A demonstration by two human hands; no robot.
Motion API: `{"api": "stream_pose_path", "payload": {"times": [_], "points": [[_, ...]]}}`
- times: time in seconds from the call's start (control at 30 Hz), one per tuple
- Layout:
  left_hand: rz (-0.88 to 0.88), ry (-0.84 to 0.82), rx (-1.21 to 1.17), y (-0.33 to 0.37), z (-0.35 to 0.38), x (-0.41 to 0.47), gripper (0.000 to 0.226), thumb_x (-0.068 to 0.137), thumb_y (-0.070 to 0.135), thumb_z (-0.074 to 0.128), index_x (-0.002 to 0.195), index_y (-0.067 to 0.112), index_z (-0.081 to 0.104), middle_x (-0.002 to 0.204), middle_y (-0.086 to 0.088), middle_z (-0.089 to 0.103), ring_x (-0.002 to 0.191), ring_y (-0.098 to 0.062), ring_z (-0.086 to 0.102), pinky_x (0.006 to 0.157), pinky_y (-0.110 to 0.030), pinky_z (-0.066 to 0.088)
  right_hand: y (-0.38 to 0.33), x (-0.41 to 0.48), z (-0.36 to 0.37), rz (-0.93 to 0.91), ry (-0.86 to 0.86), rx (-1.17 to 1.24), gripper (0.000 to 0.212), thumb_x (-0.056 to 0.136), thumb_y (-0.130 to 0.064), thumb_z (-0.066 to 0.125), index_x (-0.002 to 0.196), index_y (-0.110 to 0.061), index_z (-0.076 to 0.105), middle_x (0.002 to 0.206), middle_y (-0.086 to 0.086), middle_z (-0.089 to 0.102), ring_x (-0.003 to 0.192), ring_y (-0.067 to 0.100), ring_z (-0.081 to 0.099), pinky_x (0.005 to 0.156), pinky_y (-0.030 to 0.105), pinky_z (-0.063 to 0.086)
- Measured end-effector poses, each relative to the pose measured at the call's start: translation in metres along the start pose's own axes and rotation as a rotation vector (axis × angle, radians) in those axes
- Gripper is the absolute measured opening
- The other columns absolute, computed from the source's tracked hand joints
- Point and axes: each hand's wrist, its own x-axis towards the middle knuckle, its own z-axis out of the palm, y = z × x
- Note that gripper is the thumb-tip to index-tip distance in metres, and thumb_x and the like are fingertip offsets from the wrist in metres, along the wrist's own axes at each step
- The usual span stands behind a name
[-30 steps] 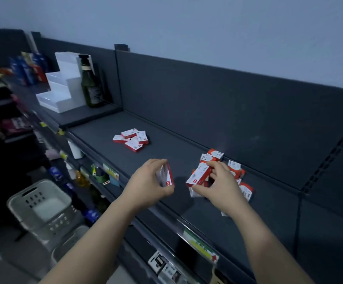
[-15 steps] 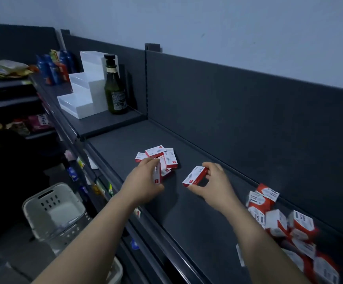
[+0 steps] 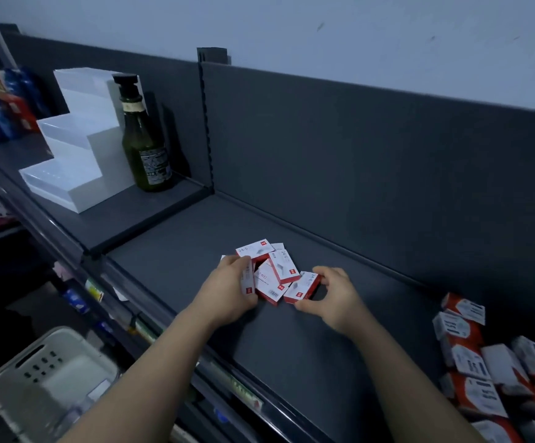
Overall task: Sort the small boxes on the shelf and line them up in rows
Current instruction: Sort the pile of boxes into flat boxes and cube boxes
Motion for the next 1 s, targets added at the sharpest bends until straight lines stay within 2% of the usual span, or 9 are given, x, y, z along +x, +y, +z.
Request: {"api": "stream_pose_path", "payload": {"times": [0.17, 0.3, 0.47, 0.6, 0.67, 0.8, 0.87, 1.0], "points": [[0.085, -0.060, 0.000, -0.008, -0.004, 0.024, 0.051, 0.082, 0.022, 0.062, 0.130, 0.016, 0.046, 0.137, 0.001, 0.039, 0.116, -0.021, 0.048, 0.091, -0.026, 0.043, 0.003, 0.006, 0.013, 0.048, 0.088, -0.049, 0.083, 0.066, -0.026, 0.084, 0.138, -0.014, 0.043, 0.135, -0.004, 0.039, 0.123, 0.012, 0.044, 0.096, 0.023, 0.038], [0.137, -0.087, 0.018, -0.005, -0.004, 0.040, 0.049, 0.084, 0.020, 0.061, 0.129, 0.014, 0.045, 0.133, 0.001, 0.041, 0.115, -0.021, 0.047, 0.088, -0.025, 0.041, 0.002, 0.013, 0.014, 0.079, 0.139, -0.064, 0.081, 0.070, -0.026, 0.081, 0.140, -0.017, 0.041, 0.138, -0.004, 0.040, 0.129, 0.013, 0.039, 0.105, 0.033, 0.039], [0.169, -0.092, 0.063, -0.001, -0.001, 0.059, 0.024, 0.082, 0.020, 0.057, 0.104, 0.019, 0.048, 0.109, 0.006, 0.045, 0.101, -0.024, 0.053, 0.079, -0.034, 0.048, 0.001, 0.027, 0.009, 0.068, 0.175, -0.094, 0.074, 0.073, -0.025, 0.078, 0.138, -0.018, 0.043, 0.138, -0.003, 0.042, 0.128, 0.013, 0.039, 0.103, 0.030, 0.039], [0.109, -0.003, 0.251, 0.009, 0.001, 0.059, 0.052, 0.083, 0.033, 0.057, 0.133, 0.025, 0.045, 0.137, 0.006, 0.042, 0.115, -0.026, 0.048, 0.089, -0.035, 0.046, 0.001, 0.032, 0.001, 0.012, 0.122, -0.174, 0.084, 0.073, -0.035, 0.078, 0.143, -0.016, 0.035, 0.147, -0.004, 0.034, 0.136, 0.013, 0.030, 0.107, 0.025, 0.029], [0.121, 0.118, 0.337, 0.017, 0.002, 0.060, 0.048, 0.083, 0.040, 0.056, 0.128, 0.024, 0.052, 0.133, 0.004, 0.048, 0.112, -0.026, 0.048, 0.088, -0.033, 0.043, -0.001, 0.031, -0.003, -0.021, 0.122, -0.212, 0.088, 0.073, -0.041, 0.077, 0.145, -0.016, 0.034, 0.150, -0.005, 0.032, 0.138, 0.011, 0.027, 0.109, 0.025, 0.027], [0.224, 0.234, 0.370, 0.040, 0.006, 0.059, 0.034, 0.087, 0.038, 0.051, 0.114, 0.022, 0.062, 0.120, 0.001, 0.058, 0.104, -0.026, 0.050, 0.083, -0.033, 0.041, 0.000, 0.018, -0.015, -0.080, 0.184, -0.336, 0.072, 0.084, -0.040, 0.067, 0.144, -0.015, 0.036, 0.151, -0.002, 0.034, 0.139, 0.012, 0.029, 0.109, 0.021, 0.023], [0.303, 0.240, 0.322, 0.053, 0.011, 0.057, 0.031, 0.088, 0.037, 0.049, 0.106, 0.018, 0.065, 0.114, 0.000, 0.062, 0.101, -0.027, 0.053, 0.080, -0.034, 0.042, 0.001, 0.005, -0.026, -0.094, 0.230, -0.388, 0.063, 0.089, -0.037, 0.061, 0.143, -0.014, 0.038, 0.151, 0.000, 0.036, 0.138, 0.013, 0.031, 0.109, 0.020, 0.022], [0.450, 0.204, 0.200, 0.080, 0.022, 0.050, 0.030, 0.085, 0.033, 0.050, 0.102, 0.014, 0.067, 0.105, -0.003, 0.066, 0.099, -0.028, 0.057, 0.080, -0.036, 0.045, 0.001, -0.025, -0.049, -0.088, 0.350, -0.410, 0.051, 0.091, -0.030, 0.059, 0.137, -0.013, 0.045, 0.142, 0.002, 0.046, 0.129, 0.016, 0.042, 0.098, 0.014, 0.026]]}}
